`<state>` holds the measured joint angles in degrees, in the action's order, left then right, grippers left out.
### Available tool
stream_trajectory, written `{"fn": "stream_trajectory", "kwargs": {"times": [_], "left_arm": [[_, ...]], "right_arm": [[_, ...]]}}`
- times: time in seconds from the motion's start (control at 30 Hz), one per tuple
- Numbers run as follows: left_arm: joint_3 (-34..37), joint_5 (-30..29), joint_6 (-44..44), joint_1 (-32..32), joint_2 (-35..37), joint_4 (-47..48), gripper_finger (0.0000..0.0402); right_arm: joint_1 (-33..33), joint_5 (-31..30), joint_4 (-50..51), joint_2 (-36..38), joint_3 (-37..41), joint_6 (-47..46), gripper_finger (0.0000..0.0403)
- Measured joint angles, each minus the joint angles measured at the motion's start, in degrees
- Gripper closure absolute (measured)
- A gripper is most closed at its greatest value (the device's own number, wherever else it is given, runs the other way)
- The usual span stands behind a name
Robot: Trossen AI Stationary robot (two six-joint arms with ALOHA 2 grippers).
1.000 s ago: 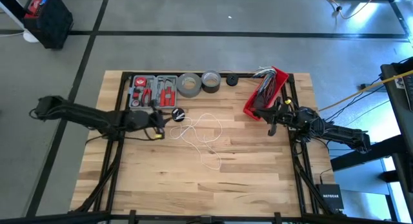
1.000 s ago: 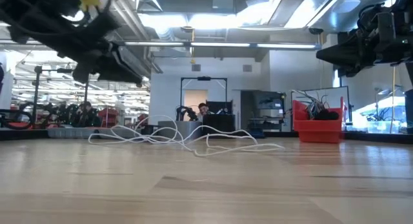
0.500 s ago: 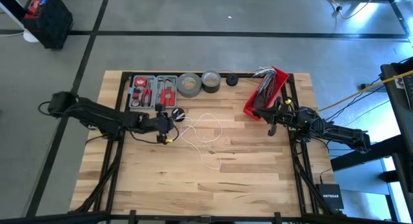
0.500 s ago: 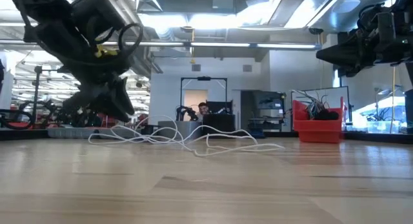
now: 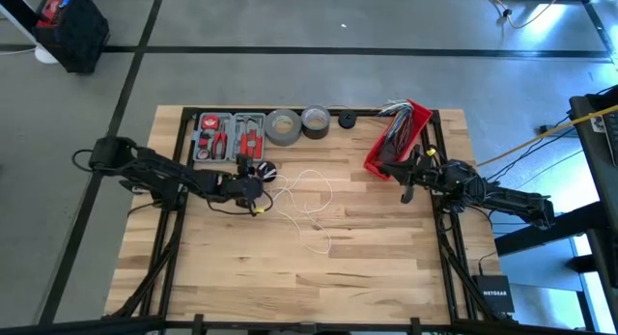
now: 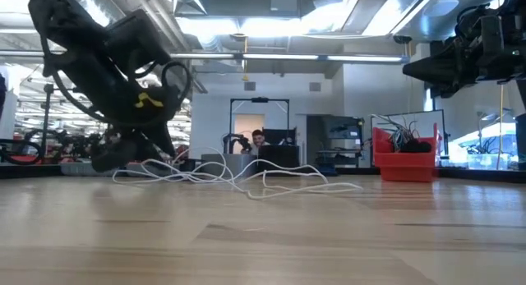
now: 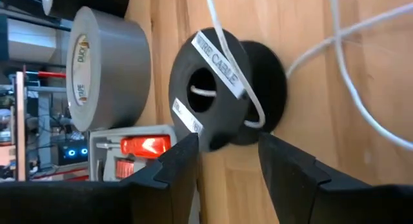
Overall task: Coil cords
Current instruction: Coil the white wire onto the spool
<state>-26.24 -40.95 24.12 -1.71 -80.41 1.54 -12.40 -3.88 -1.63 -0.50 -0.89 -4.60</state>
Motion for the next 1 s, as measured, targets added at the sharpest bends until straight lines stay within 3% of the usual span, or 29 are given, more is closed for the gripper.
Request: {"fn": "stream_trajectory", "kwargs": {"times": [0.3,0.6,0.8,1.0], "left_arm": [[0.0,-0.3,3.0,2.0,-1.2,-4.1,0.0254],[-0.1,1.5,-1.9,2.2,-1.1,-5.0,0.0388],[-0.5,3.4,-7.6,2.1,0.2,-4.1,0.0399],[-6.4,3.3,-12.5,1.5,5.4,-1.1,0.0400]], "right_arm": [[0.0,0.0,0.0,0.0,0.0,0.0,0.0370],[0.0,0.0,0.0,0.0,0.0,0.0,0.0370],[0.0,0.0,0.0,0.0,0.0,0.0,0.0370],[0.0,0.0,-0.2,0.0,0.0,0.0,0.0370]]}}
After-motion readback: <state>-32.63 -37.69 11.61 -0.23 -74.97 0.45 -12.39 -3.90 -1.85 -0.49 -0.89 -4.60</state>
